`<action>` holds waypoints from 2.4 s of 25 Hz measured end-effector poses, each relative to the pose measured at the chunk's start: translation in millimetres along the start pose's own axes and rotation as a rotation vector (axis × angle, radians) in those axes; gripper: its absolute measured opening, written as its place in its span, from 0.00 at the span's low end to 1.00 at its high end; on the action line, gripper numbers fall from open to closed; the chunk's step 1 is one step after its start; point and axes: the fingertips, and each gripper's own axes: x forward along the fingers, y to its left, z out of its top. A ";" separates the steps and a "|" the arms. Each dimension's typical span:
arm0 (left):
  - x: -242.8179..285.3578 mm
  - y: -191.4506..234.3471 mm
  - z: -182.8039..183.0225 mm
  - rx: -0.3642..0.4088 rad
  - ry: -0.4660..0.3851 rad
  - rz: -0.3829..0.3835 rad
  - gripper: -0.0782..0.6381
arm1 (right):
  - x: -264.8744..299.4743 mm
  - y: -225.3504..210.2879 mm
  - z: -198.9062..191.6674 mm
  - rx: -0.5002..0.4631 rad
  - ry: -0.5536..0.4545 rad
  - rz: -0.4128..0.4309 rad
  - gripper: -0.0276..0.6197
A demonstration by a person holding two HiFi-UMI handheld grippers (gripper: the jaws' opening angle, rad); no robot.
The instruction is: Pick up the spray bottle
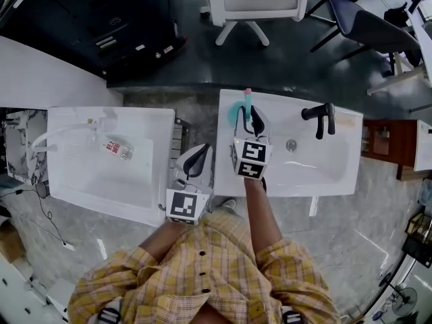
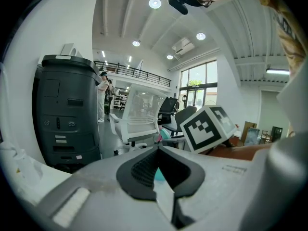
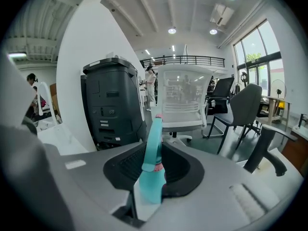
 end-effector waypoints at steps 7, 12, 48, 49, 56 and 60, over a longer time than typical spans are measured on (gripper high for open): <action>-11.9 -5.5 -0.5 0.006 -0.010 0.010 0.11 | -14.9 -4.5 3.0 0.018 -0.026 0.006 0.18; -19.7 -9.9 2.5 0.011 -0.027 0.025 0.11 | -30.8 -5.9 10.5 0.035 -0.056 0.025 0.18; -125.1 -102.9 53.8 0.077 -0.213 0.055 0.11 | -248.7 8.5 48.5 0.077 -0.250 0.155 0.18; -127.3 -105.2 54.6 0.075 -0.215 0.055 0.11 | -253.7 8.5 48.2 0.078 -0.253 0.157 0.18; -142.0 -120.1 60.3 0.069 -0.234 0.049 0.11 | -288.0 9.8 43.2 0.074 -0.270 0.162 0.18; -149.4 -125.0 61.7 0.073 -0.237 0.050 0.11 | -302.9 12.0 43.4 0.077 -0.280 0.172 0.18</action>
